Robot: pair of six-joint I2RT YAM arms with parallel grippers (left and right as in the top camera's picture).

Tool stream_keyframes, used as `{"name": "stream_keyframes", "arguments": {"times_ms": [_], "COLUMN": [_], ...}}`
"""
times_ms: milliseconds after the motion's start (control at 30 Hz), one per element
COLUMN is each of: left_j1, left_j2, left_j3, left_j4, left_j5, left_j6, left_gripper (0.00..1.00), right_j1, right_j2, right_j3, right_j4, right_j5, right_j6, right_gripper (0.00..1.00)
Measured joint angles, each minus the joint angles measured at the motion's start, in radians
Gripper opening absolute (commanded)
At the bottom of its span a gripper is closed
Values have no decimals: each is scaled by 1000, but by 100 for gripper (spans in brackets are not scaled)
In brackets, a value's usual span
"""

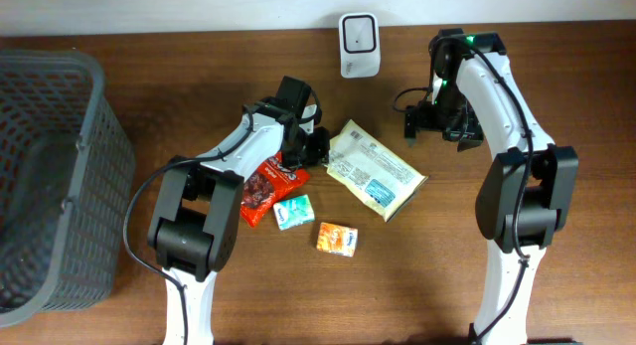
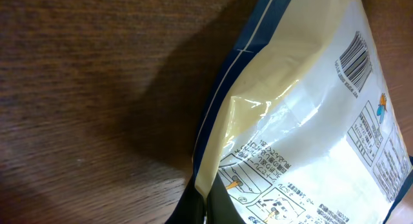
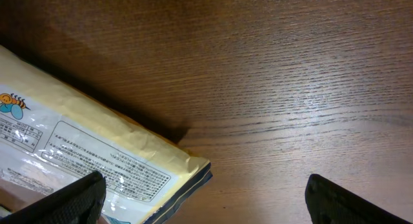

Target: Scan the item barcode

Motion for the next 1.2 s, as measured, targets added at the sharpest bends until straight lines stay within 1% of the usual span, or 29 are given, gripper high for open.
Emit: {"name": "stream_keyframes", "arguments": {"times_ms": [67, 167, 200, 300, 333, 400, 500, 567, 633, 667, 700, 800, 867, 967, 1000, 1100, 1133, 1167, 1200], "left_j1": [0, 3, 4, 13, 13, 15, 16, 16, 16, 16, 16, 21, 19, -3, -20, -99, -134, -193, -235], "left_j2": [0, 0, 0, 0, 0, -1, -8, -34, -93, -138, -178, -189, -181, -63, -31, -25, -25, -25, -25], "left_j3": [2, 65, 84, 172, 203, 254, 322, 376, 428, 447, 458, 462, 464, 470, 470, 470, 470, 470, 470], "left_j4": [4, -5, -18, -116, -172, -218, -245, -291, -303, -305, -303, -285, -294, -361, -364, -396, -417, -426, -425], "left_j5": [-13, -51, -69, -238, -332, -428, -527, -654, -829, -972, -1083, -1232, -1256, -1281, -1291, -1298, -1285, -1230, -1187], "left_j6": [34, 155, 171, 213, 217, 230, 238, 238, 241, 245, 245, 245, 244, 245, 245, 245, 246, 246, 248], "left_gripper": [0, 0, 0, 0, 0, 0, 0, 0, 0, 0, 0, 0, 0, 0, 0, 0, 2, 10, 14], "right_j1": [0, 0, 0, 0, 0, 0, 0, 0, 0, 0, 0, 0, 0, 0, 0, 0, 0, 0, 0], "right_j2": [0, 0, 0, 0, 0, 0, 0, 0, 0, 0, 0, 0, 0, 0, 0, 0, 0, 0, 0], "right_j3": [0, 0, 0, 0, 0, 0, 0, 0, 0, 0, 0, 0, 0, 0, 0, 0, 0, 0, 0], "right_j4": [0, 0, 0, 0, 0, 0, 0, 0, 0, 0, 0, 0, 0, 0, 0, 0, 0, 0, 0], "right_j5": [0, 0, 0, 0, 0, 0, 0, 0, 0, 0, 0, 0, 0, 0, 0, 0, 0, 0, 0], "right_j6": [0, 0, 0, 0, 0, 0, 0, 0, -1, -3, -3, -2, -3, -3, -3, -3, -2, -3, -2], "right_gripper": [99, 99, 99, 99, 99, 99, 99, 99, 98, 99, 99, 99, 99, 99, 98, 99, 99, 99, 99]}}
